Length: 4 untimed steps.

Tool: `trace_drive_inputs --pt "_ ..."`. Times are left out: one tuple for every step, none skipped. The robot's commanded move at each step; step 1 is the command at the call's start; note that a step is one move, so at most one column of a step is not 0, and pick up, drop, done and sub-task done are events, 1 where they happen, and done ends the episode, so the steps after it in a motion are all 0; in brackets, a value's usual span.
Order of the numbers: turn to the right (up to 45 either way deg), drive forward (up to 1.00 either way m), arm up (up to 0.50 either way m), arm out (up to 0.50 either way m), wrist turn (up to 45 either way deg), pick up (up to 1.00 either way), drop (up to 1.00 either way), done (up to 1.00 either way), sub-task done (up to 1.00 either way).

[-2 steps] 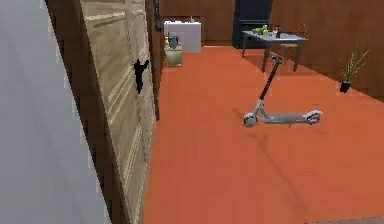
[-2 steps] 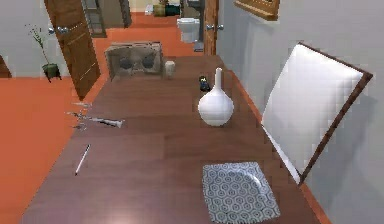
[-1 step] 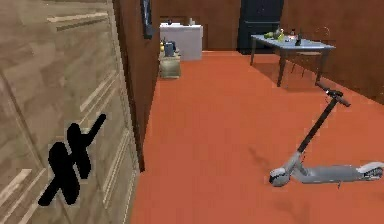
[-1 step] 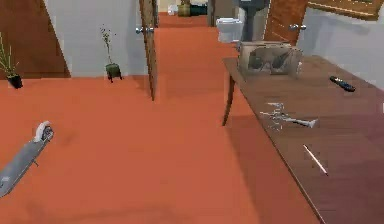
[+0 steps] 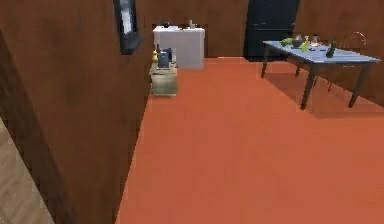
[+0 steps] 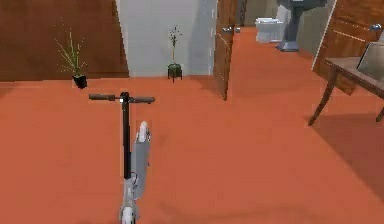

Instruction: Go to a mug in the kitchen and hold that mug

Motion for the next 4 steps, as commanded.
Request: trace_drive_inputs --pt "0.0 1.0 0.0 0.0 0.0 0.0 0.0 0.0 0.0" --pt "0.0 1.0 0.0 0.0 0.0 0.0 0.0 0.0 0.0" --pt "0.0 1.0 0.0 0.0 0.0 0.0 0.0 0.0 0.0" --pt "0.0 0.25 0.0 0.0 0.0 0.0 0.0 0.0 0.0"
